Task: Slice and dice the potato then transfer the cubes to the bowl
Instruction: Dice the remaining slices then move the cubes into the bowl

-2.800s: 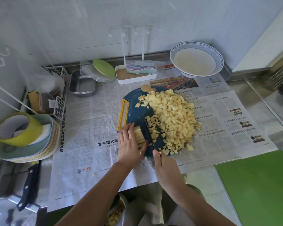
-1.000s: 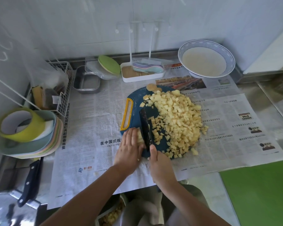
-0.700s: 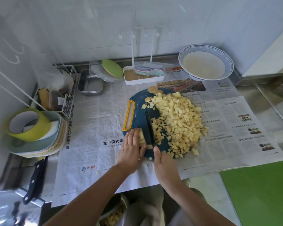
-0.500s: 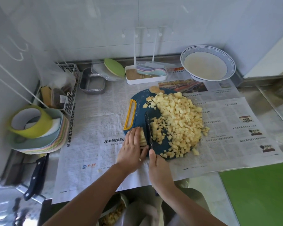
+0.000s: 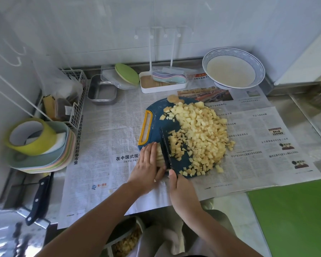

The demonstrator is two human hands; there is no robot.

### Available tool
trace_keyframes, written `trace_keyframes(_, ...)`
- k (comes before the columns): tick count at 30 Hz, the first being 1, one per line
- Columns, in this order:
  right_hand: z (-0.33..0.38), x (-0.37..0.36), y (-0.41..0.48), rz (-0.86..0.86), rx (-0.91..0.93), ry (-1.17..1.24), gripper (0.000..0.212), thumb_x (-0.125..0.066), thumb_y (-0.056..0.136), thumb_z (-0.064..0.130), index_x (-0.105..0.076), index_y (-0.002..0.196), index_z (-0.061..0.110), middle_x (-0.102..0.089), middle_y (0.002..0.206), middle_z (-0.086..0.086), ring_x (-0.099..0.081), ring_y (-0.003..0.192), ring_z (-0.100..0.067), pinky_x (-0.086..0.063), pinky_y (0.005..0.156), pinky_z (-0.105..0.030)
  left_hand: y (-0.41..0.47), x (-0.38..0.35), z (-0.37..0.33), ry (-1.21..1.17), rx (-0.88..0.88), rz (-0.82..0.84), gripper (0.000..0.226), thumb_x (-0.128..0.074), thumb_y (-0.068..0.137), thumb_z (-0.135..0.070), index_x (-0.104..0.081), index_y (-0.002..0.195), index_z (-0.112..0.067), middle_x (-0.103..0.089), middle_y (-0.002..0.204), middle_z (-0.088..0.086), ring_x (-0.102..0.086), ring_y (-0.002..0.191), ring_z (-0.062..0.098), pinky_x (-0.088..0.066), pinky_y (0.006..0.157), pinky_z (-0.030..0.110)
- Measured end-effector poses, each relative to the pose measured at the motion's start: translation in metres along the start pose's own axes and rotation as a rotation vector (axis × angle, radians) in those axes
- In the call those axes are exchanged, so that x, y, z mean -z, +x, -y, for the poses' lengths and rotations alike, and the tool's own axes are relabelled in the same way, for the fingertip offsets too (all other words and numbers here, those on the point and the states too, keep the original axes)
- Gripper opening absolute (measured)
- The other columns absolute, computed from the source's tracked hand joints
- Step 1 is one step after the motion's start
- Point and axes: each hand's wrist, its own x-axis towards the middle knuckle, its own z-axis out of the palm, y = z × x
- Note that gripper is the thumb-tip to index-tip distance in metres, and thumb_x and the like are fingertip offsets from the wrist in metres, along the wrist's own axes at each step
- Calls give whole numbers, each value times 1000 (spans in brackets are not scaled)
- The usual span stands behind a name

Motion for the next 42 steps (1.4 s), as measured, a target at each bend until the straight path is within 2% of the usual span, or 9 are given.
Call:
trace_keyframes(4,-1,6,3,18,2,85,54,-26,102,42,-65,98,5,-69,93,-9,-65,88,-22,-47,72,-28,-2,-1,4,43,-23,27,103,7,75,-82,22,145,-9,-4,158,15,3,147,30,17,110,31)
trace_keyframes(8,-1,8,4,34,38,47,53,-27,103,41,-65,98,4,-69,92,-11,-65,87,-24,-47,72,-30,0,-2,2,34,-16,9,97,4,82,-77,16,147,-6,-10,157,16,-1,146,31,17,112,30)
trace_keyframes(12,-3,9,-6,18,65,-33,49,-25,103,42,-61,99,8,-68,93,-8,-60,80,-18,-44,69,-25,1,-3,-1,-14,-2,-19,93,-16,87,-68,4,151,-3,-17,155,17,-7,145,30,9,115,33)
trace_keyframes(19,-14,10,-10,12,71,-73,49,-24,104,38,-62,98,9,-67,90,-7,-62,84,-20,-38,64,-17,1,1,-5,-70,19,-49,89,-20,88,-63,-4,151,-2,-19,154,18,-9,144,32,9,114,32)
trace_keyframes(23,-14,21,0,27,15,33,47,-25,104,37,-46,67,17,-47,60,5,-50,62,-16,-32,52,-20,1,-1,-2,-68,19,-48,87,-24,89,-60,-3,152,-3,-19,154,18,-10,144,31,1,117,35)
trace_keyframes(28,-10,15,-8,19,22,48,45,-27,103,40,-53,79,13,-49,65,7,-49,62,-10,-36,54,-18,-1,1,5,-158,6,-35,93,-35,87,-62,9,152,-11,-4,159,8,0,147,25,-1,118,35)
trace_keyframes(34,4,-2,-14,26,38,128,45,-29,101,43,-54,82,11,-57,74,-1,-54,69,-15,-35,53,-17,-7,-2,9,-38,-5,-33,82,-14,91,-60,16,145,-7,12,155,5,16,144,16,18,115,26)
trace_keyframes(39,8,5,-14,-8,98,135,48,-22,96,51,-47,74,17,-49,66,6,-47,60,-8,-36,53,-18,-7,-7,8,-54,11,-64,82,1,90,-66,15,147,-9,14,155,2,14,145,13,16,114,25)
trace_keyframes(42,11,10,-23,4,128,162,46,-17,88,56,-41,67,23,-45,60,8,-45,56,-6,-35,52,-19,-7,-6,9,-48,-1,-61,79,-5,94,-61,5,148,-5,-3,159,10,4,146,16,7,117,32)
